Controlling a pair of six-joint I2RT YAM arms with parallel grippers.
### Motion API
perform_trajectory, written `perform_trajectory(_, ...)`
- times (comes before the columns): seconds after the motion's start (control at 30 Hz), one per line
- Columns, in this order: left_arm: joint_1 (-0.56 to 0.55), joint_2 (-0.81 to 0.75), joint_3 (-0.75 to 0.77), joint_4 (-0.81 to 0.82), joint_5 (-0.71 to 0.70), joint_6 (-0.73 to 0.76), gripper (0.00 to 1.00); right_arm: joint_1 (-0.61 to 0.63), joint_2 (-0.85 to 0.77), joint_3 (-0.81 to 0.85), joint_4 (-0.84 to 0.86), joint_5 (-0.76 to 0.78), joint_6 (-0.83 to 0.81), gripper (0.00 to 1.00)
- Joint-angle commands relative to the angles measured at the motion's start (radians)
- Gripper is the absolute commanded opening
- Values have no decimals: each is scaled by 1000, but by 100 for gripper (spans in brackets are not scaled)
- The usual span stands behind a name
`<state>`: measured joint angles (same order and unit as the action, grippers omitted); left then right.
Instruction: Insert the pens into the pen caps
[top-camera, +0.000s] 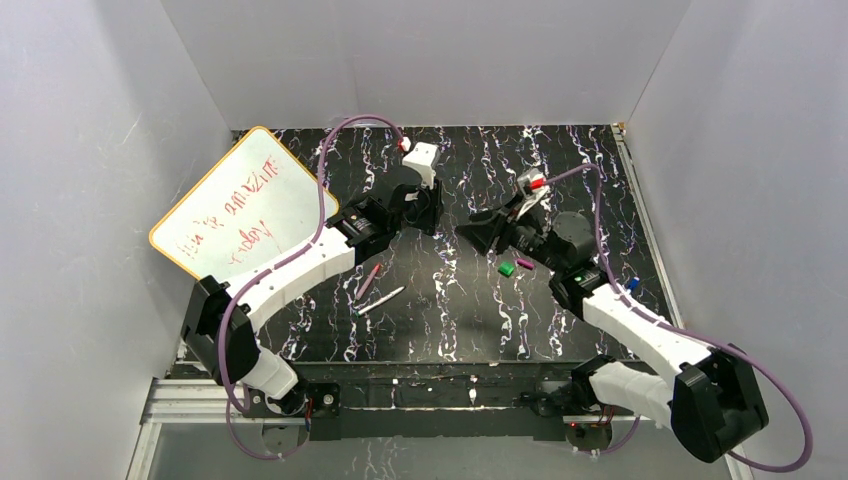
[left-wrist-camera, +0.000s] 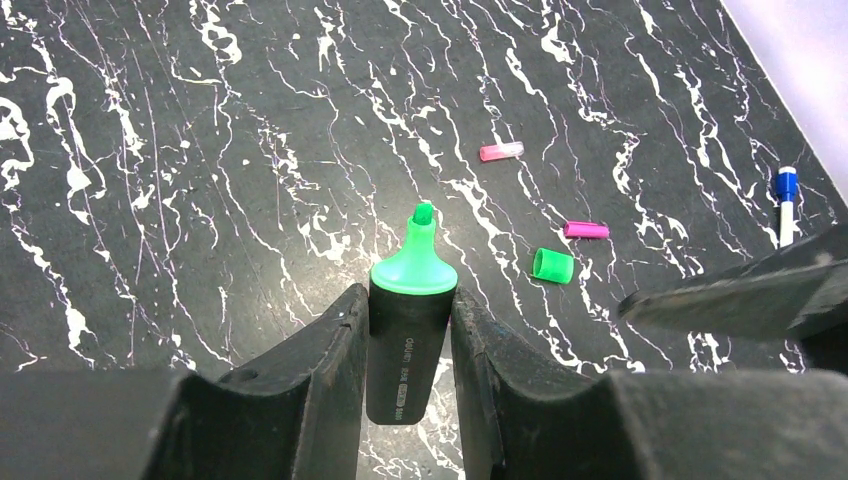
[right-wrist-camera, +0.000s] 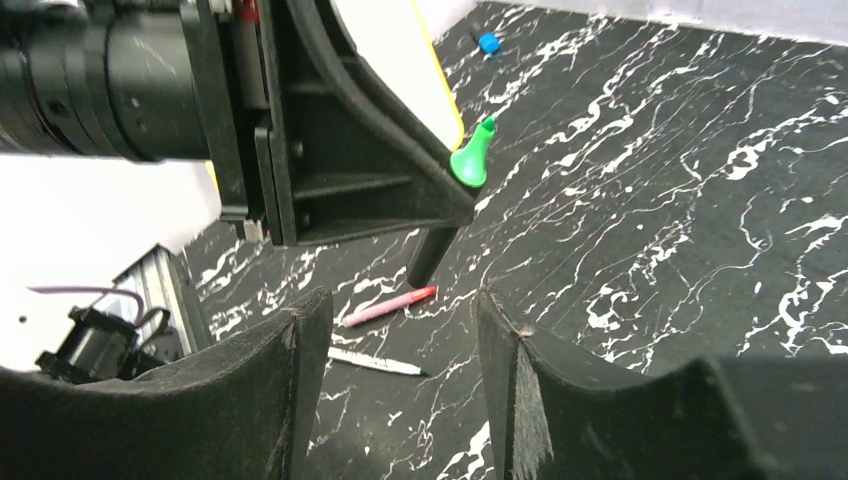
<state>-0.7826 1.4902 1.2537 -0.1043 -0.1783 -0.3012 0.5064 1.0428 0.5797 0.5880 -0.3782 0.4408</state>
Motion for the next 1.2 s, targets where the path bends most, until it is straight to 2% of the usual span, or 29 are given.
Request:
perform_trajectory(0.0, 0, -63, 36, 29, -24, -28, 0, 56, 38, 59, 8, -5, -92, 62)
perform_trajectory(0.6, 0, -103, -5, 65, 80, -126, 0, 119, 166, 72, 101, 66, -104, 60)
perform_trajectory(1.17, -1, -116, -55, 100, 84, -146, 0, 133, 228, 96, 159, 64, -85, 52)
